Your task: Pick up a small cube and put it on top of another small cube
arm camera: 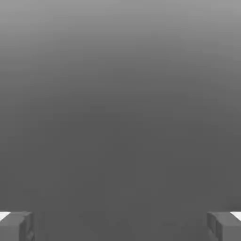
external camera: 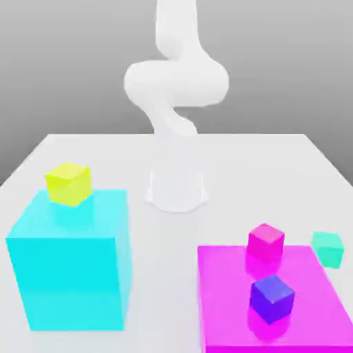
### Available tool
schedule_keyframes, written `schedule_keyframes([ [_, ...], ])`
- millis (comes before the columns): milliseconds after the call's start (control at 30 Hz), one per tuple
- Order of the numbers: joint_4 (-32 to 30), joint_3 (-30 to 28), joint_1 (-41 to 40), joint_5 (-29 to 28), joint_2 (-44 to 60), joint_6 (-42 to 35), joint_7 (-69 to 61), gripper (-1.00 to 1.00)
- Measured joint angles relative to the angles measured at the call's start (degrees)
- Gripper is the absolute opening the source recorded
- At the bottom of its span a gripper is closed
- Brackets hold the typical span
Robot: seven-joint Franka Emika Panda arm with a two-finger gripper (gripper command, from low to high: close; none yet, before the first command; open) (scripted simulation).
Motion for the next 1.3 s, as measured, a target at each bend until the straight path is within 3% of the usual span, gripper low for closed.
schedule_keyframes([
  [533,-12.99,12.95,20.78,0.82,33.41,17.43,-18.61,0.00],
  [733,-17.61,16.57,29.04,-6.12,46.36,23.88,-20.17,0.00],
  [933,-16.12,9.09,35.49,-15.75,58.98,33.16,-13.97,0.00],
  [967,-15.89,8.12,36.31,-16.46,60.11,34.07,-13.42,-1.00],
  [1167,-15.78,7.67,36.69,-16.84,60.68,34.51,-13.12,-1.00],
  [1300,-17.01,11.21,34.20,-12.23,54.88,29.97,-16.63,-1.00],
])
